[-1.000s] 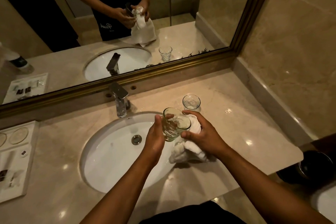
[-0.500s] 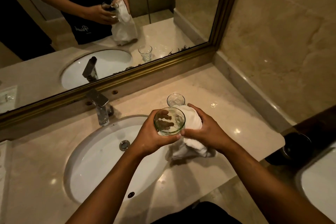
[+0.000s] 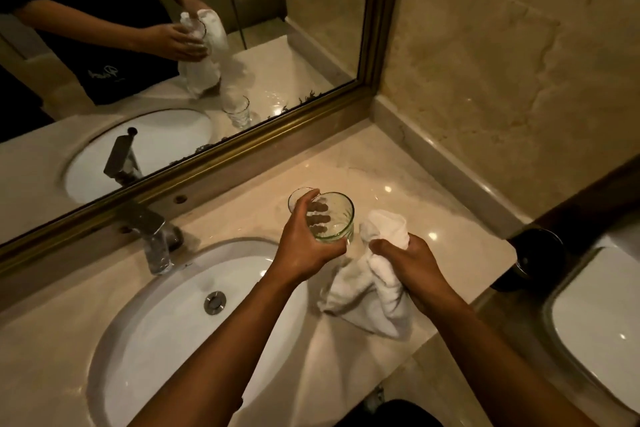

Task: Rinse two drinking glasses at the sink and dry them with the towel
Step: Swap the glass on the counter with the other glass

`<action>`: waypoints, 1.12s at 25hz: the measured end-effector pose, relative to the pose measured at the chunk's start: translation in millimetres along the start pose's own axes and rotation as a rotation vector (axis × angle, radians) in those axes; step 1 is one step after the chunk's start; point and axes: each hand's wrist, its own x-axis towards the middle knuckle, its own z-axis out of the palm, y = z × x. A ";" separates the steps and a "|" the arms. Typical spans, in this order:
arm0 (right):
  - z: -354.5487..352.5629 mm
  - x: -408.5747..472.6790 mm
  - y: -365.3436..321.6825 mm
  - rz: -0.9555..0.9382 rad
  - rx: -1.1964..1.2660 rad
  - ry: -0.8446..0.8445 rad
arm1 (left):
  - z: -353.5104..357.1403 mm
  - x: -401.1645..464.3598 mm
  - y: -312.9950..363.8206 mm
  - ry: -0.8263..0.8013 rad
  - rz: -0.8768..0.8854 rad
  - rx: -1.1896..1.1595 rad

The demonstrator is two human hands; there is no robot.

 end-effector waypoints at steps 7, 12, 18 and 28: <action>-39.0 32.2 31.1 0.207 0.261 0.180 | 86.6 112.9 -15.3 -0.026 -0.036 0.280; -65.0 46.4 48.6 0.277 0.423 0.139 | 123.8 167.0 -58.9 -0.017 -0.056 0.417; -75.4 62.1 70.2 0.364 0.440 0.064 | 134.7 197.3 -71.8 0.022 -0.074 0.440; -79.1 77.0 79.0 0.349 0.477 -0.010 | 127.0 196.1 -48.0 -0.003 -0.075 0.665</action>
